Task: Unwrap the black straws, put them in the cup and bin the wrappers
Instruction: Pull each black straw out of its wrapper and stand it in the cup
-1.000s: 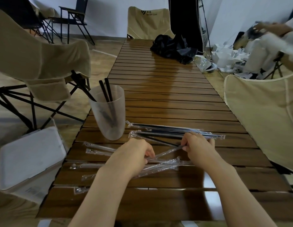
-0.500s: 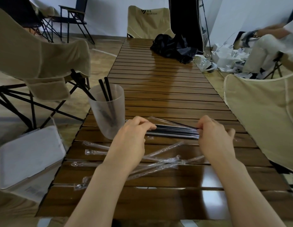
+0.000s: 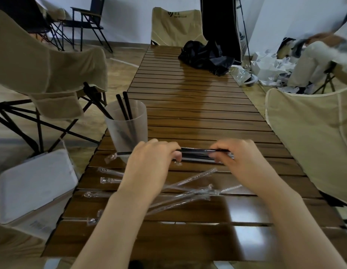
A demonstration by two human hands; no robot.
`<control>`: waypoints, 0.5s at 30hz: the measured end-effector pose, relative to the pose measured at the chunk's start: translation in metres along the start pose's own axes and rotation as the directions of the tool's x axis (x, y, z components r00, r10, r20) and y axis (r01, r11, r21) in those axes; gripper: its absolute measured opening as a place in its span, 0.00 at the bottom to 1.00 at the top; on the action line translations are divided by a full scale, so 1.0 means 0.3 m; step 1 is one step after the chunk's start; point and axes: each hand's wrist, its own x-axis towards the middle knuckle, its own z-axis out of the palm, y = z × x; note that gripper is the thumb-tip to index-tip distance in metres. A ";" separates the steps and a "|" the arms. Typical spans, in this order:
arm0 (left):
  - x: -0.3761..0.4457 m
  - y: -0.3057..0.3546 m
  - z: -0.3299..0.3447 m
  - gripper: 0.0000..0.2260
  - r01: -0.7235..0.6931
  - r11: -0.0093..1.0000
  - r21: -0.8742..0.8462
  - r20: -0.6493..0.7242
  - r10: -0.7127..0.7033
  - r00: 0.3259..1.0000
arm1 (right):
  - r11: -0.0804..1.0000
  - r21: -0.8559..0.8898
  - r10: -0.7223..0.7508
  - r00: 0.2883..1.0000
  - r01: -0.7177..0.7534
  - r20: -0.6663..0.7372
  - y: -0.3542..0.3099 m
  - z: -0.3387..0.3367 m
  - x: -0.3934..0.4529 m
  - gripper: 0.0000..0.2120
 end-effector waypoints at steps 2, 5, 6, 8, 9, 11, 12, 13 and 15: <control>-0.003 -0.011 -0.017 0.09 -0.011 1.000 -0.026 0.038 0.012 0.999 | 1.000 0.020 0.009 1.000 -0.009 -0.005 0.027 -0.020 -0.014 0.08; 0.003 -0.020 -0.026 0.09 -0.004 1.000 -0.020 0.086 0.006 0.996 | 1.000 0.003 0.015 0.999 -0.015 -0.037 0.057 -0.042 -0.028 0.09; 0.003 -0.019 -0.024 0.08 -0.015 1.000 0.004 0.093 0.015 0.996 | 1.000 -0.008 0.019 0.998 -0.020 -0.052 0.065 -0.047 -0.031 0.09; 0.004 -0.014 -0.021 0.06 -0.028 1.000 0.013 0.110 0.026 0.994 | 0.999 -0.025 0.032 0.996 -0.034 -0.077 0.080 -0.055 -0.034 0.08; 0.004 -0.013 -0.020 0.06 -0.019 1.000 0.008 0.118 0.018 0.993 | 0.999 -0.024 0.037 0.997 -0.038 -0.067 0.081 -0.055 -0.034 0.08; 0.008 -0.011 -0.019 0.07 0.007 1.000 0.002 0.121 -0.008 0.993 | 0.999 -0.010 0.047 0.999 -0.047 -0.011 0.071 -0.048 -0.030 0.11; 0.012 -0.015 -0.017 0.08 0.021 1.000 -0.007 0.144 -0.020 0.989 | 0.999 0.001 0.053 0.999 -0.053 0.013 0.062 -0.044 -0.029 0.12; 0.017 -0.021 -0.015 0.09 0.037 0.999 -0.020 0.183 -0.032 0.983 | 0.998 0.015 0.056 0.998 -0.057 0.022 0.054 -0.042 -0.028 0.15; 0.021 -0.028 -0.014 0.08 0.060 0.997 -0.054 0.236 -0.046 0.971 | 0.998 0.041 0.054 0.999 -0.054 0.006 0.042 -0.043 -0.026 0.19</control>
